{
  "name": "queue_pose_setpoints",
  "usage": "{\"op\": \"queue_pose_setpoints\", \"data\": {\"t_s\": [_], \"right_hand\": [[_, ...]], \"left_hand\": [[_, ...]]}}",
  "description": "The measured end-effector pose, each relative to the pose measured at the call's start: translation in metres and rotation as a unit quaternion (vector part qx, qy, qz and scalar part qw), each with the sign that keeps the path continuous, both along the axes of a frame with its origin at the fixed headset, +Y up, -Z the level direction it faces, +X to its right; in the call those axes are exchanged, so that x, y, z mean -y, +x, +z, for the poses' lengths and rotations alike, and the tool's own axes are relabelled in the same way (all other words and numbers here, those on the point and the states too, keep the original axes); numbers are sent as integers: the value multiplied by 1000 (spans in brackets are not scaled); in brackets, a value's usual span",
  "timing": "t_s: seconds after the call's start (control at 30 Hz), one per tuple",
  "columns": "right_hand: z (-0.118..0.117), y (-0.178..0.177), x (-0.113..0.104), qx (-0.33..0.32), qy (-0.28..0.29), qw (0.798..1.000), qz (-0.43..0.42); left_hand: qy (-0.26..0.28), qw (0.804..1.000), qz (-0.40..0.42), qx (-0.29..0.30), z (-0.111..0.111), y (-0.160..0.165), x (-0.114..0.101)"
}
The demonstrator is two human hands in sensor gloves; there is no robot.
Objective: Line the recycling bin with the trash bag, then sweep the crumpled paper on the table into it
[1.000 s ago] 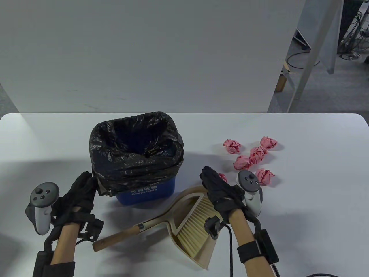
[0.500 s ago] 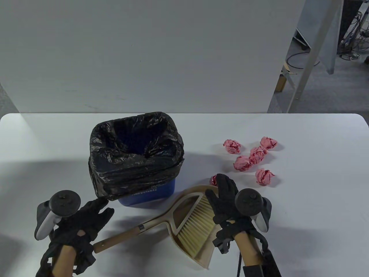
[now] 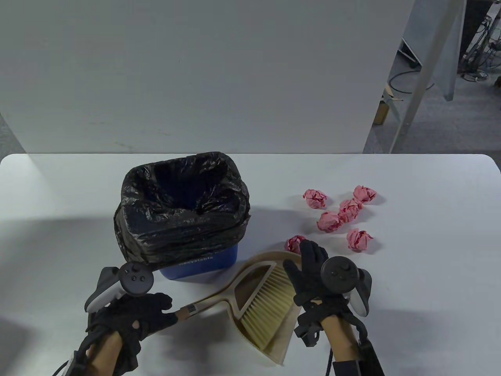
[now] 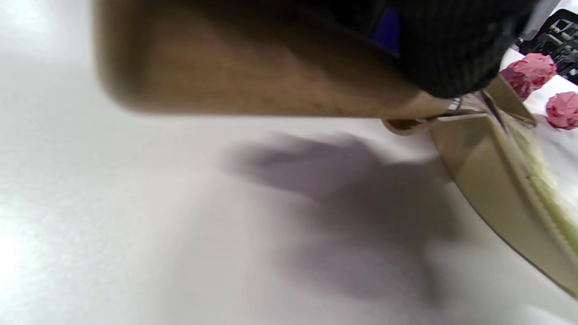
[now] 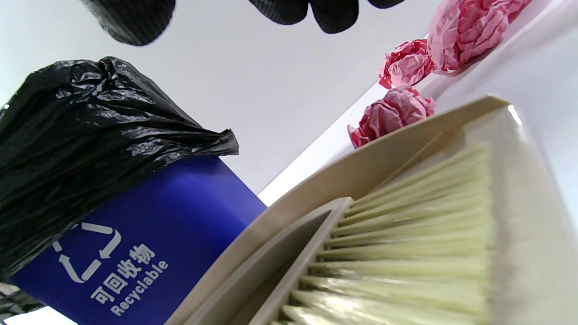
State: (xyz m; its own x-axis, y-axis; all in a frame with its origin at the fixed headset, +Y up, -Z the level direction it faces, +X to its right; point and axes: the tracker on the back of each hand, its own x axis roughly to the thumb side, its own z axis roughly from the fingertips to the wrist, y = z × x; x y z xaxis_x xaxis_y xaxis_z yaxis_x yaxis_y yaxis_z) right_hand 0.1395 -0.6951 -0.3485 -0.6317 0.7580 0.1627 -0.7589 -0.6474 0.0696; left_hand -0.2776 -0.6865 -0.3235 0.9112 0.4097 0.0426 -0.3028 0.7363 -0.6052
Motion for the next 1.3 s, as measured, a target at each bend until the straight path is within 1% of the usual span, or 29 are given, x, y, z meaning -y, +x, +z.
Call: {"op": "queue_pose_setpoints", "data": {"t_s": [0.07,0.13,0.23,0.4,0.47,0.53,0.7,0.83,0.93,1.0,1.07,1.2,1.3], "right_hand": [[0,0,1,-2,-3,1000,0],[1,0,2,-3,-6,1000,0],[1,0,2,-5,-11,1000,2],[2,-2,3,-10,-17,1000,8],[3,-2,3,-12,-21,1000,9],[4,-2,3,-11,-24,1000,9],[5,-1,1,-6,-14,1000,-2],[9,4,-8,17,33,999,-20],[12,11,-17,45,83,995,-40],[14,14,-21,60,109,991,-52],[17,17,-25,70,134,987,-54],[19,18,-26,78,142,986,-50],[20,19,-24,79,144,985,-58]], "left_hand": [[-12,1000,9,6,0,1,2],[-18,1000,-3,9,-1,2,4],[-24,1000,1,11,-1,2,5],[-18,1000,9,5,-2,-2,3],[-12,1000,16,13,-2,-3,1],[-7,999,40,24,-3,-5,-1],[25,994,94,46,-1,-12,-13],[70,987,134,52,2,-13,-25],[95,979,167,60,5,-2,-32],[114,974,183,68,5,12,-35],[127,971,189,66,5,34,-37],[141,976,156,55,-3,77,-39],[148,976,160,27,-13,112,-39]]}}
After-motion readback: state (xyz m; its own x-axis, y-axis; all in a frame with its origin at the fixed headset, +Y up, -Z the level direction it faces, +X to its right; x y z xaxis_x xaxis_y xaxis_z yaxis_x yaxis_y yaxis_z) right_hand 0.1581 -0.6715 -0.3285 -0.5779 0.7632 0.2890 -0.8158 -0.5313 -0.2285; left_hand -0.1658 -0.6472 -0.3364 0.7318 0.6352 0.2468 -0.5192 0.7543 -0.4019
